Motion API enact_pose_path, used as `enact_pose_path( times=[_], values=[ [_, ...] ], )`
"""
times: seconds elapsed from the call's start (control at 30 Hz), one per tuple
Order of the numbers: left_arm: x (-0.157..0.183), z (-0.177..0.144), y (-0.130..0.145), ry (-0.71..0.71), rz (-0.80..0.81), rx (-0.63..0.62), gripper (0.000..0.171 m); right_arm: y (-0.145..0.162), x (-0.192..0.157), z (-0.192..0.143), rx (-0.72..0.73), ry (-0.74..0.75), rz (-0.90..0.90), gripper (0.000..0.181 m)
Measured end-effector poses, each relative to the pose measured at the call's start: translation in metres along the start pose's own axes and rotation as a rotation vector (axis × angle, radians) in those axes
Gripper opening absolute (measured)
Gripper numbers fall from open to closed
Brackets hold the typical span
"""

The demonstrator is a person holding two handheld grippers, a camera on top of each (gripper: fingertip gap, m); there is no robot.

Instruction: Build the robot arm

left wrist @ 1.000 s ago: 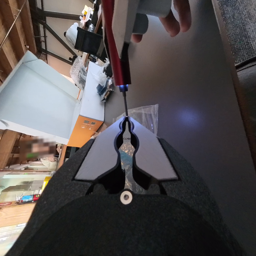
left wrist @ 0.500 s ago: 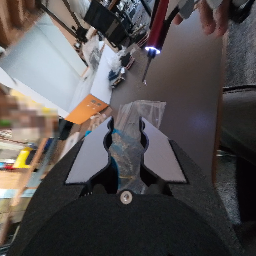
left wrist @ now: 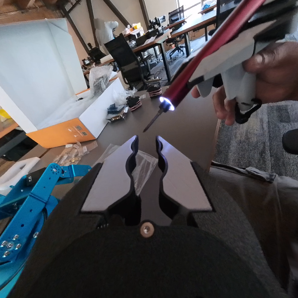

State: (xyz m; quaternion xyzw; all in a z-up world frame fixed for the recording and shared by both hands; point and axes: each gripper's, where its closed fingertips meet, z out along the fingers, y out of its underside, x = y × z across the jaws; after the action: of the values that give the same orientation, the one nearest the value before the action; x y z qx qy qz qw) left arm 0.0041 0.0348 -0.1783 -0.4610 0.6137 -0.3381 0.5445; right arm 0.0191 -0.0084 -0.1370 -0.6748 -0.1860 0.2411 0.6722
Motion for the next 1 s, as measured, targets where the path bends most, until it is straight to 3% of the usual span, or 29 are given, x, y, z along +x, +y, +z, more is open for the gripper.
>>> enact_pose_path(
  times=[0.13, 0.23, 0.37, 0.53, 0.73, 1.0],
  values=[
    [0.001, 0.002, 0.008, -0.008, 0.055, -0.016, 0.023, 0.0, 0.003, 0.001, 0.002, 0.012, 0.008, 0.021],
    [-0.015, -0.006, 0.028, -0.058, 0.057, -0.097, 0.024, 0.011, 0.018, -0.002, -0.057, 0.091, -0.007, 0.021],
    [-0.034, -0.031, 0.057, -0.126, 0.0, -0.189, 0.024, 0.054, 0.043, -0.01, -0.268, 0.222, -0.083, 0.021],
    [-0.053, -0.051, 0.061, -0.218, -0.057, -0.196, 0.024, 0.082, 0.061, 0.008, -0.445, 0.313, -0.267, 0.021],
    [-0.062, -0.056, 0.066, -0.23, -0.107, -0.188, 0.024, 0.088, 0.065, 0.037, -0.496, 0.357, -0.375, 0.021],
    [-0.054, -0.049, 0.071, -0.186, -0.061, -0.217, 0.026, 0.087, 0.068, 0.058, -0.49, 0.38, -0.343, 0.021]
  ],
)
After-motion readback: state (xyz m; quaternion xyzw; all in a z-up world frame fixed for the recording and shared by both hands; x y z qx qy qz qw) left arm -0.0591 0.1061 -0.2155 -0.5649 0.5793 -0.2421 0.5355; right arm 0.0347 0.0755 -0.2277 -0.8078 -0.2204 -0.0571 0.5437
